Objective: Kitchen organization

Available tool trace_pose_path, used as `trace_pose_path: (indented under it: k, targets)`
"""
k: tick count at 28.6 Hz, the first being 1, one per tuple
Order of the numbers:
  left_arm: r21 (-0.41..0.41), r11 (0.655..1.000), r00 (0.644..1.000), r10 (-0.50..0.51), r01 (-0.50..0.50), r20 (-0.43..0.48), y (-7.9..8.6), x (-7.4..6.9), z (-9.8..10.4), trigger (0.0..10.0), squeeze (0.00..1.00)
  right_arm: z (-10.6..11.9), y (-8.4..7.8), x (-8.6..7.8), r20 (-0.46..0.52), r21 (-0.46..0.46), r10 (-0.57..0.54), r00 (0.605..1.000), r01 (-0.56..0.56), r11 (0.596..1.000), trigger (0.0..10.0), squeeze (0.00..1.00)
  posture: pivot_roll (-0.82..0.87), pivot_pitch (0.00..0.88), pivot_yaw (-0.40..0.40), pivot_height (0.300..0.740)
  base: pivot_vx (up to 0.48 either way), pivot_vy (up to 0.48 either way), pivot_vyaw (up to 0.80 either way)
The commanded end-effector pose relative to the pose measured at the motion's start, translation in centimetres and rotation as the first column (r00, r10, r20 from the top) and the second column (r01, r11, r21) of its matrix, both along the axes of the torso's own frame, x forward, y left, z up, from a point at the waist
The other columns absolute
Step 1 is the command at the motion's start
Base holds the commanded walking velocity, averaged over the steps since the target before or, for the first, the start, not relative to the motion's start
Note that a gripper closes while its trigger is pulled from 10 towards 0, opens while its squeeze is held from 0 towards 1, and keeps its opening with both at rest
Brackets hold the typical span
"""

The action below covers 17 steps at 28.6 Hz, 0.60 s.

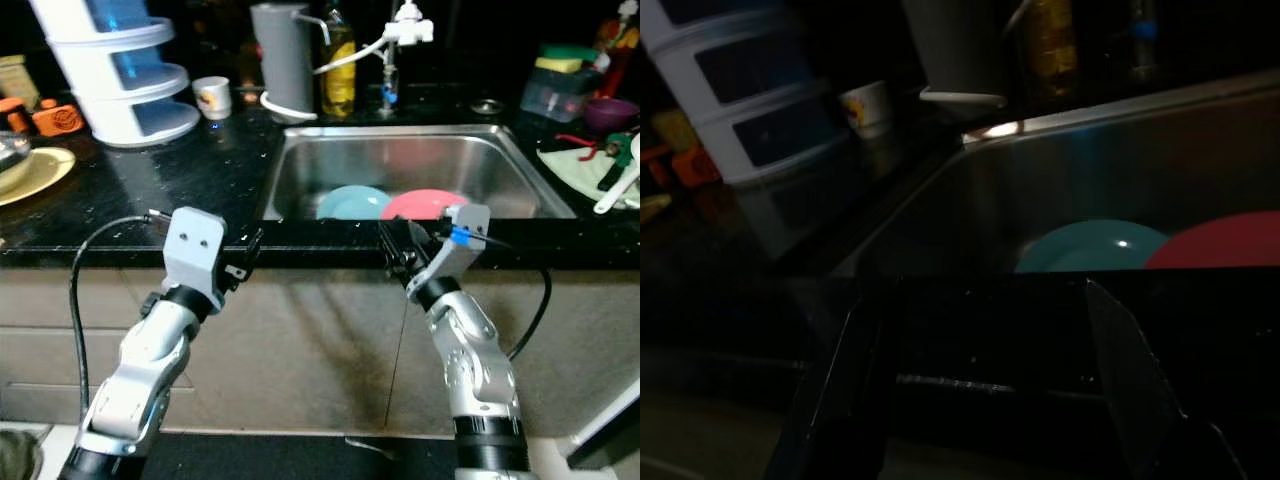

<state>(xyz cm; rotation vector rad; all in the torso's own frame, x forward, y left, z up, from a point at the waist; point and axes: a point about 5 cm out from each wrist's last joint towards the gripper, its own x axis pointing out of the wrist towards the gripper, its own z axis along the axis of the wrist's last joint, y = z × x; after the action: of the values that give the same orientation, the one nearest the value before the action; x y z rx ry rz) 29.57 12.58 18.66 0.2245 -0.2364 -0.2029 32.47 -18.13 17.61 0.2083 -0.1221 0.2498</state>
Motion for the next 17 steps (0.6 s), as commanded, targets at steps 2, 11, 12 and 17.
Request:
trace_pose_path:
  k: [2,11,12,17]
  targets:
    - [0.009,1.000,1.000,0.016,-0.016,-0.020,0.6,0.2,-0.6,10.0,0.00,-0.1,-0.9,0.0,0.028,-0.056,-0.064,0.998,0.065,0.996,10.0,0.00,-0.03,0.000,0.035,0.740,-0.276,0.000,0.00]
    - [-0.032,0.999,0.999,0.013,-0.014,-0.030,0.9,0.0,-0.8,10.0,0.00,0.5,-1.2,-1.4,0.039,-0.020,0.052,0.998,-0.052,0.998,10.0,0.00,-0.06,0.000,0.030,0.740,-0.028,0.000,0.00]
    - [-0.035,0.999,1.000,0.008,-0.009,-0.029,0.8,0.0,-0.9,10.0,0.00,1.0,-1.2,-1.5,0.060,-0.026,0.070,0.996,-0.068,0.997,10.0,0.00,-0.06,0.000,0.030,0.740,0.000,0.000,0.00]
    - [-0.057,0.998,1.000,-0.008,0.007,-0.016,0.3,0.3,-0.5,10.0,0.00,3.3,-1.2,-1.6,0.140,-0.011,0.120,0.983,-0.119,0.993,10.0,0.00,-0.08,0.000,0.037,0.740,0.000,0.000,0.63]
